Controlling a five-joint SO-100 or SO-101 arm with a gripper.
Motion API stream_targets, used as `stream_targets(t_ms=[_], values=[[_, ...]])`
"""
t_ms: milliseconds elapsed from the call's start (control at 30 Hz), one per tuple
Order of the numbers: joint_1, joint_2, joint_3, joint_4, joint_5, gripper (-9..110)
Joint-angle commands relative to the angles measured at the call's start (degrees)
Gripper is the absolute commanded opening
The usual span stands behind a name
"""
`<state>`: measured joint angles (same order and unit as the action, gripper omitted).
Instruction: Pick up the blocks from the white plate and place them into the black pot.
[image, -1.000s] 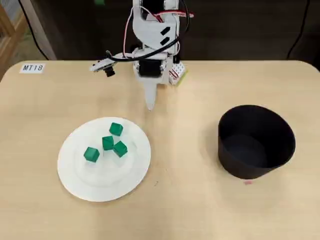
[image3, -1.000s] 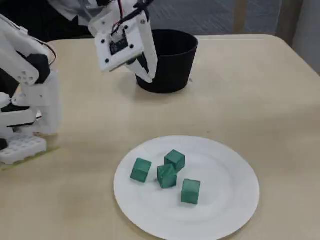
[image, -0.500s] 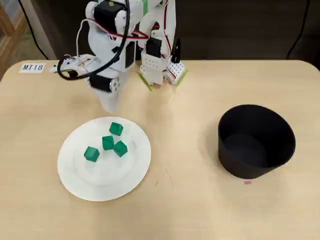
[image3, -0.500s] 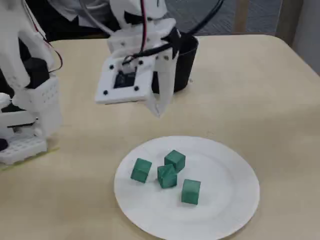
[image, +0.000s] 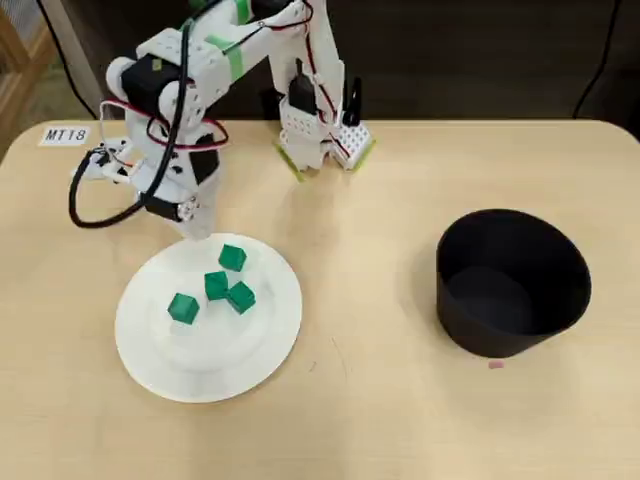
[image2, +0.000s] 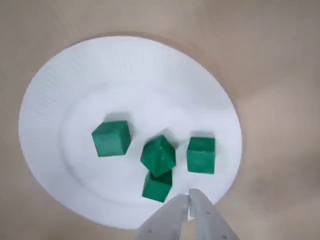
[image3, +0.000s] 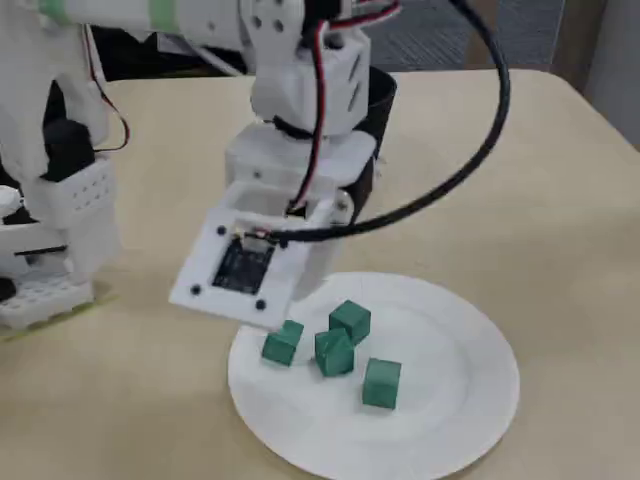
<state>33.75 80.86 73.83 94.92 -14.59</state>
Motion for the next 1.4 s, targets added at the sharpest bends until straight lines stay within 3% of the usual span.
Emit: stream_targets(t_ms=[0, 100, 333, 500, 1367], values=[[0.0, -0.3, -1.9, -0.3, -0.8, -2], [-0.3, -1.8, -2.5, -0.7, -0.2, -2], [-0.4, -2.5, -2.1, -2.5, 0.2, 18], [0.2, -4.8, -1.9, -3.6, 2.5, 26], [-2.0, -12.0, -2.8, -16.3, 5.7, 29]])
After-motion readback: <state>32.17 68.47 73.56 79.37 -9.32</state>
